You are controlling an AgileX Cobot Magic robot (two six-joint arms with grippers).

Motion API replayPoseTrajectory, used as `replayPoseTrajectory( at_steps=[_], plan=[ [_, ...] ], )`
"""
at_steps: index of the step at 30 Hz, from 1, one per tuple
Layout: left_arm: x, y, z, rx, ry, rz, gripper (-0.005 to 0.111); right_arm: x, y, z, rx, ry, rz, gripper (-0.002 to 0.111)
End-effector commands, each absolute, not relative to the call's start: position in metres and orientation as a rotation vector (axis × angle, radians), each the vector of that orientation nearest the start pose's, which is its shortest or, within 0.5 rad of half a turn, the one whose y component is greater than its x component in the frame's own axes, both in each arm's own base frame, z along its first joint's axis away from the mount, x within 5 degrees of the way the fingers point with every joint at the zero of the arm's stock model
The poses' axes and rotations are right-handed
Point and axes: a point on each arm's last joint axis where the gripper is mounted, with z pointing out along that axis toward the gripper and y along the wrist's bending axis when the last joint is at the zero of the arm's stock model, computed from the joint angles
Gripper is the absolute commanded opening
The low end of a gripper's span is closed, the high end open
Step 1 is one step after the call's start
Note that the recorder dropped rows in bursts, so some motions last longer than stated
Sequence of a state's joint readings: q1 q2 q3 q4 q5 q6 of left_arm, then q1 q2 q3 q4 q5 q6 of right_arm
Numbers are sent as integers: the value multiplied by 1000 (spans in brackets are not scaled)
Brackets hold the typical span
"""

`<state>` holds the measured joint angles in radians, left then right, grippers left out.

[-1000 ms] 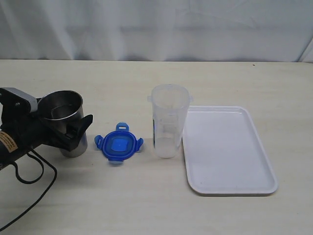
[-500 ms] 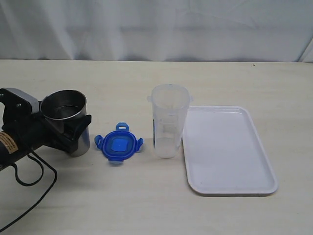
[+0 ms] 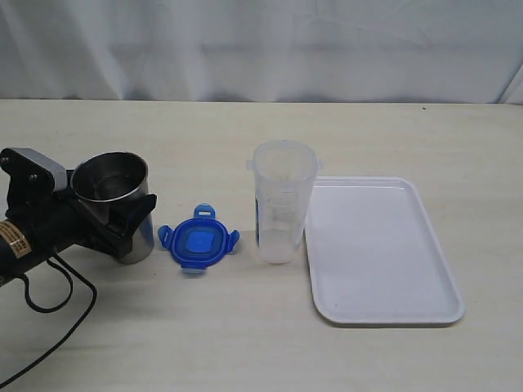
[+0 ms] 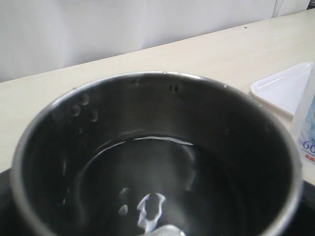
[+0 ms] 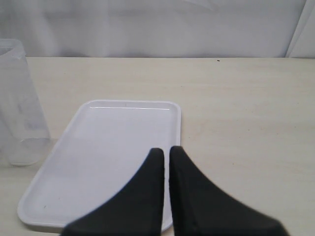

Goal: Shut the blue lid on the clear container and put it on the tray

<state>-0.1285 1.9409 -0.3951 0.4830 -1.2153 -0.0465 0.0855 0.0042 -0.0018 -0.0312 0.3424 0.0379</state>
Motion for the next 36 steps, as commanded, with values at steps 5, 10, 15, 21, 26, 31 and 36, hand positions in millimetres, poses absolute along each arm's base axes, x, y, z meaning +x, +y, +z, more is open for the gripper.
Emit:
replayPoseTrajectory(
  at_steps=[5, 10, 15, 21, 26, 31, 36],
  plan=[
    [262, -74, 109, 528, 1739, -429, 0, 53, 3, 182, -60, 1826, 52, 4],
    [263, -74, 119, 520, 1703, -429, 0, 53, 3, 182, -60, 1826, 52, 4],
    [265, -75, 127, 509, 1677, -438, 0, 53, 3, 182, -60, 1826, 52, 4],
    [268, -77, 139, 526, 1625, -437, 0, 53, 3, 182, -60, 1826, 52, 4],
    [275, -79, 145, 506, 1604, -478, 0, 53, 3, 182, -60, 1826, 52, 4],
    [291, -84, 159, 502, 1545, -533, 0, 53, 3, 182, -60, 1826, 52, 4],
    [308, -88, 172, 540, 1492, -531, 0, 53, 3, 182, -60, 1826, 52, 4]
  ],
)
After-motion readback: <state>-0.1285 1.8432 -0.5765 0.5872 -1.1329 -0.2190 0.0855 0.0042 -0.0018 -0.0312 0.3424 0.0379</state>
